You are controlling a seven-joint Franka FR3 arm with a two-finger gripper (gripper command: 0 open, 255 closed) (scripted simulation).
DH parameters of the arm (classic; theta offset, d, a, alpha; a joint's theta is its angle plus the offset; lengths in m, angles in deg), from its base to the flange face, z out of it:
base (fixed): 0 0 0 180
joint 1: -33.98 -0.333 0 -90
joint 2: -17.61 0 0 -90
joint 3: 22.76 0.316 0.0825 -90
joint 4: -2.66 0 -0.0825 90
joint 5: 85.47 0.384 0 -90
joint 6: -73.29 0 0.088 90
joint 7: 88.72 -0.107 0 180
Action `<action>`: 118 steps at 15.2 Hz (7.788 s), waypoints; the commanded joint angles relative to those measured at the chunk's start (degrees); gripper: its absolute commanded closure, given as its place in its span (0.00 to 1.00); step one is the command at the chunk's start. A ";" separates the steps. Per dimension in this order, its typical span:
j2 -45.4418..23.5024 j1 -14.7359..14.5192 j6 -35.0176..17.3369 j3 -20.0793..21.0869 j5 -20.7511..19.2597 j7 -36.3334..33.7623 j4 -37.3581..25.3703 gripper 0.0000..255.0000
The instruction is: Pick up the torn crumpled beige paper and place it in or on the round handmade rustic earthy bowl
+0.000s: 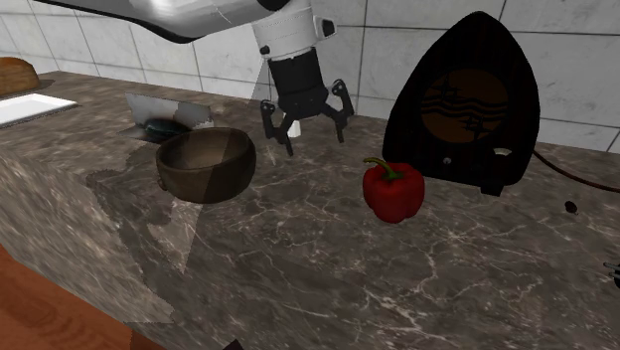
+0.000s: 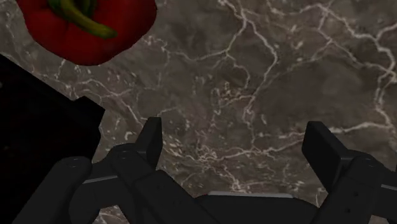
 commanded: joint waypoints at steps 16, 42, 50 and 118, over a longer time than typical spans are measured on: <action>-17.58 -8.02 -2.27 9.49 -8.78 5.43 -12.98 0.00; 0.38 -7.90 -36.40 -4.42 34.25 38.47 15.54 0.00; -2.17 -5.67 -31.44 -3.19 35.38 46.23 9.85 0.00; -5.51 -3.82 -4.57 -4.86 29.58 37.42 -18.82 1.00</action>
